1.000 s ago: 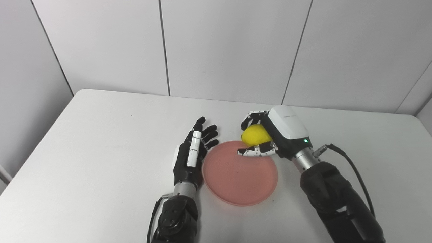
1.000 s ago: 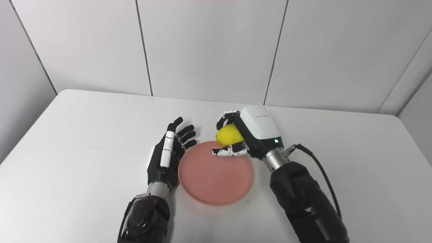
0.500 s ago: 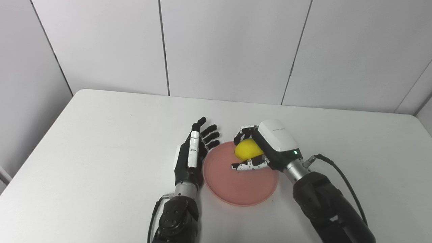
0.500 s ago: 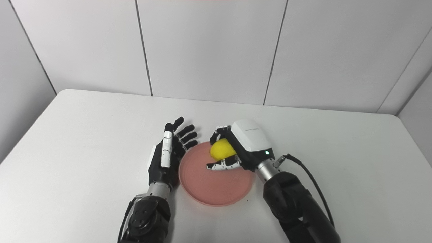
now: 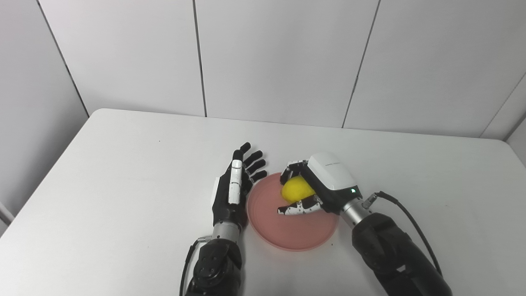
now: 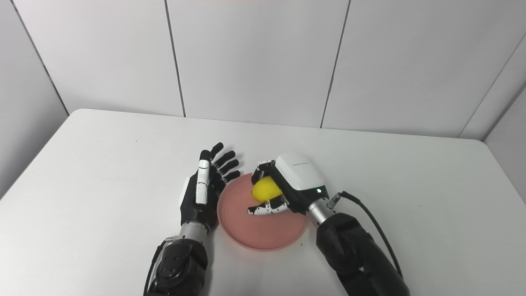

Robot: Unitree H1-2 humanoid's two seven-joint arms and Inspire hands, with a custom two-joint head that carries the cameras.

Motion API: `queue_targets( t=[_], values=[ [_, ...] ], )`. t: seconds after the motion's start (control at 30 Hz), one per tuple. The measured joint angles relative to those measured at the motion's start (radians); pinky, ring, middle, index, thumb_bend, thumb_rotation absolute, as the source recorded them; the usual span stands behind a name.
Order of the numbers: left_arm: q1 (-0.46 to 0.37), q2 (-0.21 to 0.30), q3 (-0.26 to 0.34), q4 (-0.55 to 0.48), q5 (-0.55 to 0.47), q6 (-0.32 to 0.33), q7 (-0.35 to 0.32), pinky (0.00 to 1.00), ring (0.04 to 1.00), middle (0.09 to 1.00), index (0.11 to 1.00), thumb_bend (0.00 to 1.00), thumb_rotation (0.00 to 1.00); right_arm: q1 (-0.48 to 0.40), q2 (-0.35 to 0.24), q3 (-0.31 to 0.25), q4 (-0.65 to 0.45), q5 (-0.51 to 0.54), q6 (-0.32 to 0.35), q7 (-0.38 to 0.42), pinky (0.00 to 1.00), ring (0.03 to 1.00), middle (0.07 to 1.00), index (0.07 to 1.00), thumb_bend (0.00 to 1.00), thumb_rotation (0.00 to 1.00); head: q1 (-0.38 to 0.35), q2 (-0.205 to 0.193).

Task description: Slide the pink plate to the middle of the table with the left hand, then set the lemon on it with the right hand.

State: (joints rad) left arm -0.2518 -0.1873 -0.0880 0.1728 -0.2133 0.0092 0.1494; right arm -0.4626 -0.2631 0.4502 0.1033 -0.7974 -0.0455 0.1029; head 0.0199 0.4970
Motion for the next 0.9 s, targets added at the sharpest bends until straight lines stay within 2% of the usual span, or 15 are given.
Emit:
queue_targets(
  t=[0.23, 0.43, 0.63, 0.67, 0.7, 0.73, 0.8, 0.9],
  values=[
    [0.000, 0.000, 0.001, 0.001, -0.004, -0.003, 0.000, 0.70, 0.763, 0.759, 0.835, 0.79, 0.88, 0.001, 0.002, 0.007, 0.000, -0.007, 0.000, 0.004, 0.23, 0.300, 0.393, 0.492, 0.49, 0.16, -0.002, 0.003],
    [0.000, 0.000, 0.002, 0.001, -0.022, -0.006, 0.000, 0.66, 0.722, 0.736, 0.822, 0.79, 0.86, 0.010, 0.001, 0.018, -0.002, -0.022, 0.000, 0.015, 0.26, 0.340, 0.453, 0.496, 0.49, 0.17, -0.003, 0.005],
    [0.000, 0.000, 0.002, 0.002, -0.037, -0.012, 0.000, 0.66, 0.739, 0.758, 0.824, 0.78, 0.86, 0.012, 0.000, 0.020, -0.009, -0.056, 0.000, 0.021, 0.27, 0.355, 0.480, 0.494, 0.49, 0.18, -0.002, 0.008],
    [0.000, 0.000, 0.002, 0.003, -0.037, -0.014, 0.000, 0.66, 0.737, 0.759, 0.824, 0.78, 0.86, 0.013, 0.000, 0.019, -0.010, -0.059, 0.000, 0.021, 0.30, 0.392, 0.511, 0.495, 0.49, 0.18, -0.002, 0.008],
    [0.000, 0.000, 0.001, 0.005, -0.037, -0.017, 0.000, 0.66, 0.735, 0.758, 0.823, 0.78, 0.86, 0.013, 0.000, 0.019, -0.011, -0.063, 0.000, 0.021, 0.33, 0.424, 0.535, 0.523, 0.51, 0.29, 0.000, 0.008],
    [0.000, 0.000, 0.001, 0.007, -0.037, -0.020, 0.000, 0.66, 0.736, 0.756, 0.823, 0.78, 0.86, 0.014, 0.000, 0.018, -0.011, -0.067, 0.000, 0.021, 0.36, 0.471, 0.571, 0.602, 0.54, 0.60, 0.000, 0.008],
    [0.000, 0.000, 0.000, 0.009, -0.036, -0.023, 0.000, 0.66, 0.738, 0.757, 0.823, 0.79, 0.86, 0.014, 0.000, 0.018, -0.016, -0.078, 0.001, 0.025, 0.38, 0.487, 0.583, 0.634, 0.56, 0.71, -0.002, 0.008],
    [0.000, 0.000, -0.001, 0.010, -0.036, -0.025, 0.000, 0.68, 0.753, 0.769, 0.830, 0.79, 0.86, 0.014, 0.000, 0.017, -0.018, -0.090, 0.001, 0.032, 0.40, 0.502, 0.595, 0.648, 0.58, 0.77, -0.002, 0.009]
  ],
)
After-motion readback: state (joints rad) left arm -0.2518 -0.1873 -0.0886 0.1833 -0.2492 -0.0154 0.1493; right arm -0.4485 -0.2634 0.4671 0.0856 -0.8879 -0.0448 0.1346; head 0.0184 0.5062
